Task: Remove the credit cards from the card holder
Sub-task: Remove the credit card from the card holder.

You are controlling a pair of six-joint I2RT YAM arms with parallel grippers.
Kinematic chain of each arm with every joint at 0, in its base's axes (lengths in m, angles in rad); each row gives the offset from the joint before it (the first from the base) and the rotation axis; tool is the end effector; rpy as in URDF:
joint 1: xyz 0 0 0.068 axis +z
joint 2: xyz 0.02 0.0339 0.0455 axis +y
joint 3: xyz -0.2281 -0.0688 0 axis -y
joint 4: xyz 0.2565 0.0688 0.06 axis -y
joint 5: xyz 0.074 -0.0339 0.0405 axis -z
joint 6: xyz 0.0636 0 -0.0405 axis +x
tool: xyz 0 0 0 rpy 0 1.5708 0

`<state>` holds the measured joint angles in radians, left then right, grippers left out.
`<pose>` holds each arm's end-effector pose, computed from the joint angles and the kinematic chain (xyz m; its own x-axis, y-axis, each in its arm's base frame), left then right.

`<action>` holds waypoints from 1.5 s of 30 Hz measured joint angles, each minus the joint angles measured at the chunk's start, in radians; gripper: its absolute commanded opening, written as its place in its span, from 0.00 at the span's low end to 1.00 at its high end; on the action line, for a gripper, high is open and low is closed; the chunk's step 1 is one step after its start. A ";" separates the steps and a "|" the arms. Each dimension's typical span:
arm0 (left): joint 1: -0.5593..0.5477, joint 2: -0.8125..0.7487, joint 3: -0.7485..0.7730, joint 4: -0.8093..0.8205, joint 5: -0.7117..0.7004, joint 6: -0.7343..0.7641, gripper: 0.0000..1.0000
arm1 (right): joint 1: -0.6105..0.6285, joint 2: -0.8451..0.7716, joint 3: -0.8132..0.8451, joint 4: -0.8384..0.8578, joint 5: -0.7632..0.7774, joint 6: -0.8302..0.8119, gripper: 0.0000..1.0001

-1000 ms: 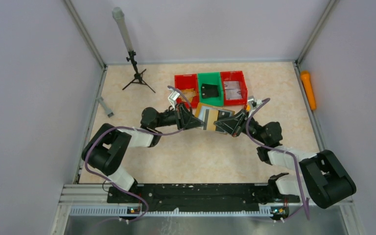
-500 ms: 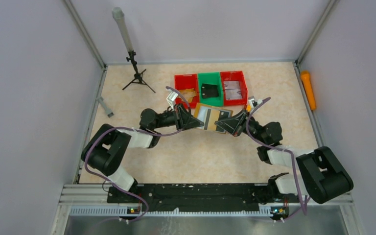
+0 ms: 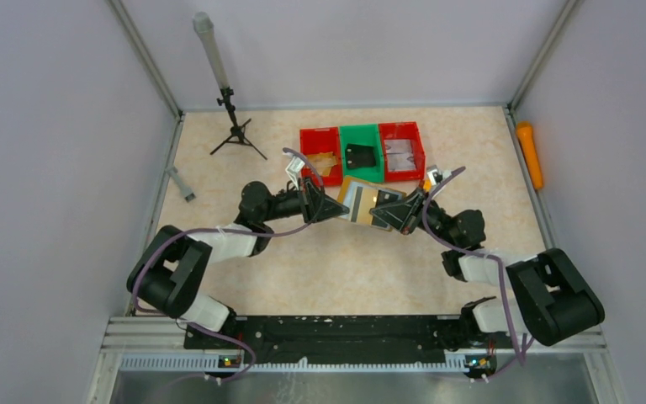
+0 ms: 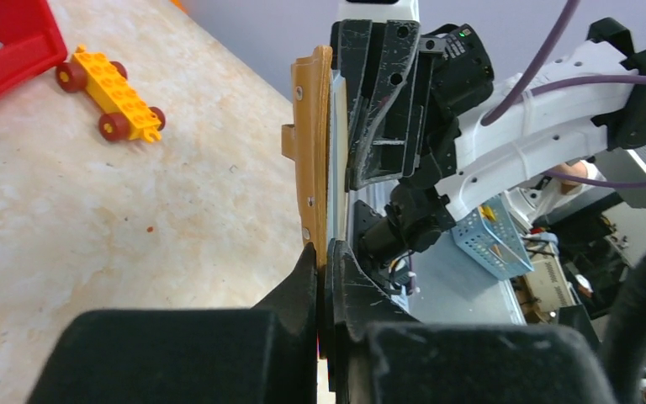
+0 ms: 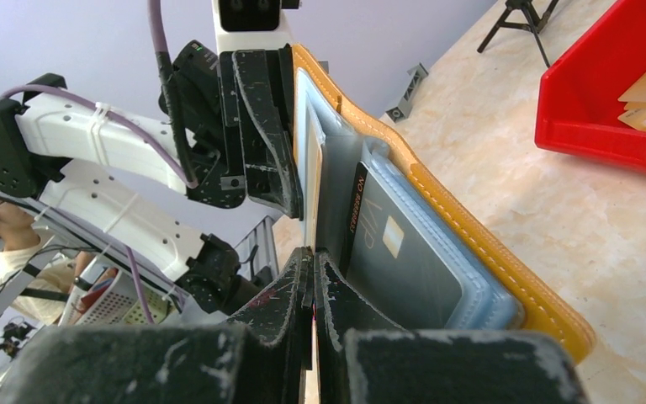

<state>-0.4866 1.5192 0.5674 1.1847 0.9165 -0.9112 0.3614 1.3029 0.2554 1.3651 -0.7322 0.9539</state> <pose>0.2554 -0.1922 0.1932 -0.6392 -0.2060 -0.7410 0.7538 0.0231 -0.6567 0.2235 0.1299 0.1792 -0.5301 0.4482 -0.7199 -0.7341 0.1825 0.6541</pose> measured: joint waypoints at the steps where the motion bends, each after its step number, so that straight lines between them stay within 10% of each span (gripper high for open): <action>1: -0.001 -0.014 0.000 -0.032 -0.009 0.021 0.00 | 0.000 0.000 0.000 0.000 0.000 0.000 0.00; 4: -0.006 -0.042 0.001 -0.103 -0.032 0.069 0.06 | 0.000 0.000 0.000 -0.001 -0.002 0.000 0.00; 8: -0.014 -0.045 0.006 -0.168 -0.051 0.116 0.43 | -0.003 0.001 0.000 -0.003 -0.005 0.001 0.00; 11: -0.020 -0.045 0.006 -0.198 -0.054 0.135 0.47 | -0.005 0.001 0.000 -0.002 -0.007 0.001 0.00; 19: -0.053 -0.045 0.011 -0.224 -0.048 0.159 0.31 | -0.004 0.021 0.000 0.000 -0.008 0.005 0.00; 25: -0.072 -0.045 0.027 -0.234 -0.043 0.182 0.00 | -0.002 0.029 0.000 0.001 -0.011 0.009 0.00; 45: -0.044 -0.073 -0.007 -0.225 -0.069 0.173 0.00 | -0.025 0.018 0.001 -0.093 0.023 -0.016 0.00</action>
<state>-0.5304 1.4464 0.5606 0.9596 0.8474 -0.7383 0.3367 1.3209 0.2565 1.2724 -0.7090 0.9375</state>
